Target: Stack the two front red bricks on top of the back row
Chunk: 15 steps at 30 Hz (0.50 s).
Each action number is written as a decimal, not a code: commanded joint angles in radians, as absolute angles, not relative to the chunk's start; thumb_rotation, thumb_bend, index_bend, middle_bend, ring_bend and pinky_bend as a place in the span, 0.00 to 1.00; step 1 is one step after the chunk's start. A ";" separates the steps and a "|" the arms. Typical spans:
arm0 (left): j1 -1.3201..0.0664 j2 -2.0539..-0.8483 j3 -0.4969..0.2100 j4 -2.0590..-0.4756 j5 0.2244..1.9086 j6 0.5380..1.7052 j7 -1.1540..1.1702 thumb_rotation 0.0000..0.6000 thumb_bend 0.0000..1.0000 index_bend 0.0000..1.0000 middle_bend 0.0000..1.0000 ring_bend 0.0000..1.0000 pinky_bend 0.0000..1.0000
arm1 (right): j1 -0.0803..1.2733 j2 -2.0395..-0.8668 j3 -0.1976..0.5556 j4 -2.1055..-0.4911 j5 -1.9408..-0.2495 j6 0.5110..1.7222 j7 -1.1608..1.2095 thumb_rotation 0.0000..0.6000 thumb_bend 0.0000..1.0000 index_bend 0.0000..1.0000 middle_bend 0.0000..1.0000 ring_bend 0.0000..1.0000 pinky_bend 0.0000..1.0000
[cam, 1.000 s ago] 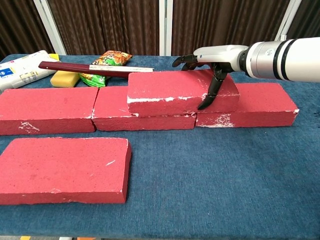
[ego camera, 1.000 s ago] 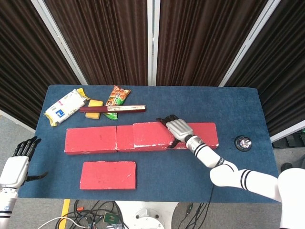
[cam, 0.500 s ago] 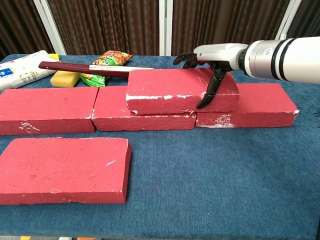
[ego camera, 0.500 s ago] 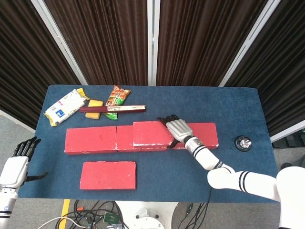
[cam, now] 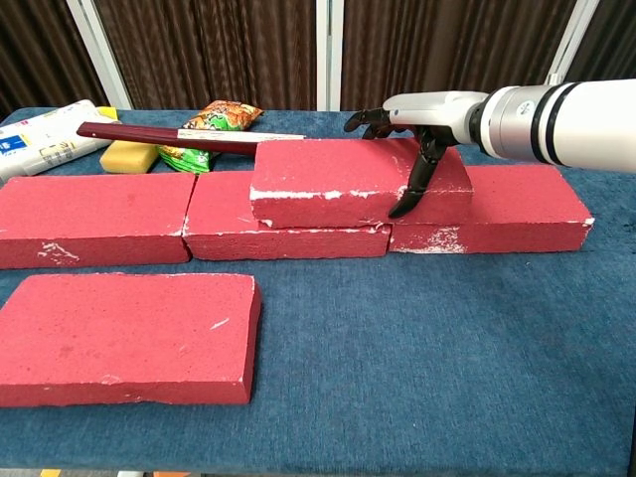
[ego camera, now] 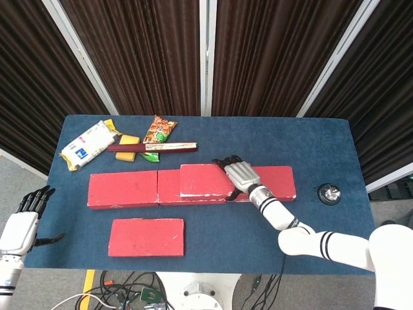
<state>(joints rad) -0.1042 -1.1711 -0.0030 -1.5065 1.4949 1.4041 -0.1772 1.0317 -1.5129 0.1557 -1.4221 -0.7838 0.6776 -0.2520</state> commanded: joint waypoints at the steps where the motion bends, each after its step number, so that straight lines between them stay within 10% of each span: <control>1: -0.104 -1.172 -0.003 -1.505 1.493 1.402 -0.179 1.00 0.00 0.01 0.00 0.00 0.00 | 1.033 -1.515 0.153 -1.418 -0.779 0.674 -0.253 1.00 0.05 0.00 0.14 0.06 0.00; 15: -0.105 -1.171 -0.004 -1.504 1.492 1.400 -0.181 1.00 0.00 0.01 0.00 0.00 0.00 | 1.032 -1.520 0.152 -1.402 -0.793 0.663 -0.236 1.00 0.04 0.00 0.14 0.05 0.00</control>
<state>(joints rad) -0.1055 -1.1712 -0.0039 -1.5036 1.4917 1.3997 -0.1807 1.0324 -1.5201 0.1522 -1.4022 -0.7928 0.6635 -0.2360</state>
